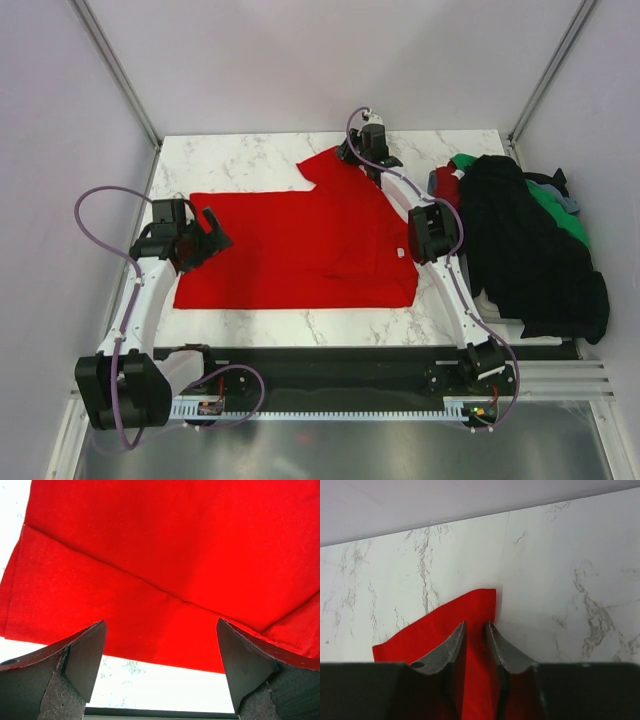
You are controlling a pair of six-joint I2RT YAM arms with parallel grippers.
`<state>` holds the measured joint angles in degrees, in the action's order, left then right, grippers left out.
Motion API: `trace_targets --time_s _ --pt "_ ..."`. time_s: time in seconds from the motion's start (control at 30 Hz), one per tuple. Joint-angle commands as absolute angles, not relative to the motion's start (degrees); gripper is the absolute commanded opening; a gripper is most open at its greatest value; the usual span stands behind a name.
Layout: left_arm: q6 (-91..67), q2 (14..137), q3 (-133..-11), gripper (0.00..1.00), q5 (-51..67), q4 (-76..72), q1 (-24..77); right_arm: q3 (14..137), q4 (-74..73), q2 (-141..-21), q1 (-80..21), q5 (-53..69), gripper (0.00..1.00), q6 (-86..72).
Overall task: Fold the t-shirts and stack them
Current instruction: Fold the tshirt
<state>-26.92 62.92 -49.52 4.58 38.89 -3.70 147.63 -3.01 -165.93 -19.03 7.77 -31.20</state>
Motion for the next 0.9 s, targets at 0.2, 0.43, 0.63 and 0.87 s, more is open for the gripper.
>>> trace_targets --time_s 0.2,0.43,0.63,0.87 --pt "-24.43 64.86 -51.50 0.99 1.33 37.79 -3.52 146.69 -8.43 -164.62 -19.78 7.38 0.01 -28.57" --pt "-27.60 75.39 -61.76 0.99 -2.72 36.05 -4.04 142.48 -9.05 -156.90 -19.60 7.21 0.00 -24.88" --pt "-27.94 90.31 -76.69 0.93 -4.75 35.77 -9.84 136.68 -8.88 -146.79 -20.04 7.47 0.00 -24.17" --pt "-28.57 108.68 -92.18 0.81 -6.07 35.59 -13.44 130.53 -8.70 -141.34 -21.97 9.14 0.00 -24.79"
